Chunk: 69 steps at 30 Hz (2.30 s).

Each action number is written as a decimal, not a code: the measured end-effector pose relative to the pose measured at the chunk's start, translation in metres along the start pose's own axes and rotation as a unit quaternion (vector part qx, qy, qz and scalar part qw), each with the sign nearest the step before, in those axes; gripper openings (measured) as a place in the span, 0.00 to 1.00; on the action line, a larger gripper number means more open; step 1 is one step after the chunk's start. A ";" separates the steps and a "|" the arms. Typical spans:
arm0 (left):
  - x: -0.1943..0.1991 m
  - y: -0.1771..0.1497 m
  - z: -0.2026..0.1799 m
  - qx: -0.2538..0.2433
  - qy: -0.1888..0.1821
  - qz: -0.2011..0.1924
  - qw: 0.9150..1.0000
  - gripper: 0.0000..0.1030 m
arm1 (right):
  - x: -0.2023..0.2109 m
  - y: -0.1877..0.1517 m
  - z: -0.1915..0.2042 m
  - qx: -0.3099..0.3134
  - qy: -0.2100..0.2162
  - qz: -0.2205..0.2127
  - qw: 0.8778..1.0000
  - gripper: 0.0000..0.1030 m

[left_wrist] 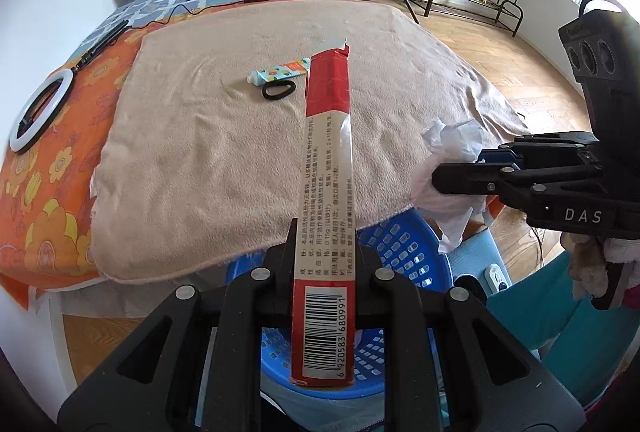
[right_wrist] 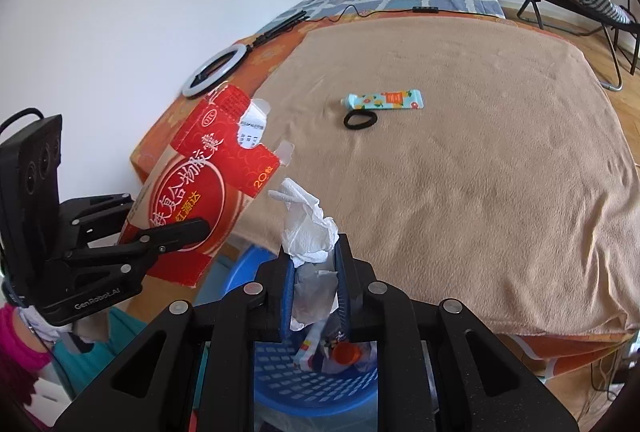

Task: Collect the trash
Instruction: 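Carry the red box and tissue over the basket and release both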

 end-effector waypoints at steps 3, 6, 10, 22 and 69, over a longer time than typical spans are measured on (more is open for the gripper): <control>-0.007 -0.012 -0.006 -0.002 -0.001 0.008 1.000 0.16 | -0.005 -0.014 0.000 0.001 -0.001 0.012 1.000 0.16; -0.012 -0.022 -0.013 -0.009 0.001 0.013 1.000 0.16 | -0.011 -0.027 -0.001 0.002 -0.004 0.023 1.000 0.16; -0.018 -0.029 -0.015 -0.006 0.001 0.018 1.000 0.16 | -0.018 -0.043 0.001 0.005 -0.007 0.036 0.999 0.16; -0.036 -0.043 -0.015 -0.001 0.007 0.032 0.999 0.16 | -0.030 -0.060 0.000 0.011 -0.013 0.051 0.999 0.16; -0.049 -0.058 0.000 0.026 0.027 0.048 0.998 0.64 | -0.048 -0.073 -0.002 0.014 -0.060 0.068 0.996 0.55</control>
Point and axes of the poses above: each gripper's, at about its wrist camera, not at the fingertips, and x roughly against the way its jaws point, z to its left, y to its top, the point moved 2 cm from there along -x, roughly the way its jaws point
